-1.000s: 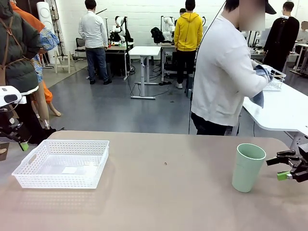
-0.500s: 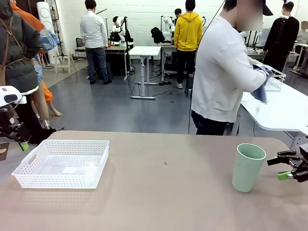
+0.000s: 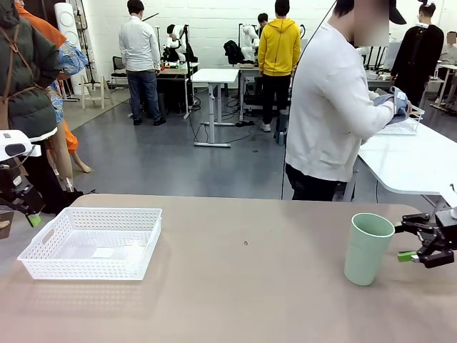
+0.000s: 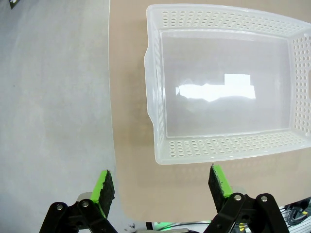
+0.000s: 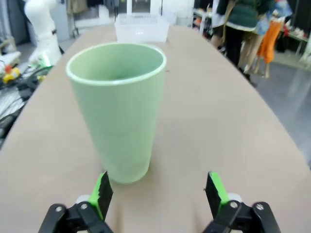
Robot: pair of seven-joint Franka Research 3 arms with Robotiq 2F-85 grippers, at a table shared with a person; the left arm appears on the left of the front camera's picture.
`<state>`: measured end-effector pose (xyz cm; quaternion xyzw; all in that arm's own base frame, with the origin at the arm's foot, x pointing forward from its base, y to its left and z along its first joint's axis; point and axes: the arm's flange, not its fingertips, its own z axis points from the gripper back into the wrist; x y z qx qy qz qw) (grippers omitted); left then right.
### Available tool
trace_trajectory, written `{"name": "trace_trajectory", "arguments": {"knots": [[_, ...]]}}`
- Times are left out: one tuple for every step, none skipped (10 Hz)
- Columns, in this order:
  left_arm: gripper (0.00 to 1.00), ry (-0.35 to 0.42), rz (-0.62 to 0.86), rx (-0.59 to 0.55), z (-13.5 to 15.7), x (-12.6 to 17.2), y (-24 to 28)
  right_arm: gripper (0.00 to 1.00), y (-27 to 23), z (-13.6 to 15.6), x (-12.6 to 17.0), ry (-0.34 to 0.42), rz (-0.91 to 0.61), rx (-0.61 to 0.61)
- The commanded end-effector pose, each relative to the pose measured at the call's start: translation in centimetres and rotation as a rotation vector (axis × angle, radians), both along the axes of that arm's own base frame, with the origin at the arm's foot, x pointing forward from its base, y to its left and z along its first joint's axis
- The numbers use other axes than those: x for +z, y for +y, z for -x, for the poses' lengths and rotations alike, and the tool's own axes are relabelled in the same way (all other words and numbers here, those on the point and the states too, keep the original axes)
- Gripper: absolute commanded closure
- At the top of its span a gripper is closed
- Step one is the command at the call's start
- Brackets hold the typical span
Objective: Clean and organize the cups into the basket.
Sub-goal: Pick up the Organizing basket and move it to the center of the table, then pick up the Reusable plastic cup from the right side of the table and place it inside the Organizing basket.
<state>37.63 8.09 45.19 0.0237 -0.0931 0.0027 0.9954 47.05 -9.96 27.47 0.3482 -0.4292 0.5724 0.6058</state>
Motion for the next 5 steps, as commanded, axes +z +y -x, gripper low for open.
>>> {"name": "trace_trajectory", "arguments": {"knots": [[0.00,-0.015,-0.023,-0.016,0.7,-0.6,0.5,0.00,1.7,0.0,-1.2,0.005,-0.046,-0.013],[0.00,-0.009,-0.019,-0.014,0.6,-1.0,0.7,0.00,2.4,-0.1,-1.3,0.028,-0.056,-0.011],[0.00,-0.003,-0.015,-0.010,0.4,-1.3,0.9,0.00,3.1,-0.1,-1.5,0.051,-0.052,0.008],[0.00,0.002,-0.011,-0.006,0.3,-1.4,1.1,0.00,3.3,0.0,-1.5,0.061,-0.045,0.018],[0.00,0.001,-0.011,-0.001,0.3,-1.4,1.2,0.00,3.2,0.0,-1.4,0.069,-0.040,0.022]]}}
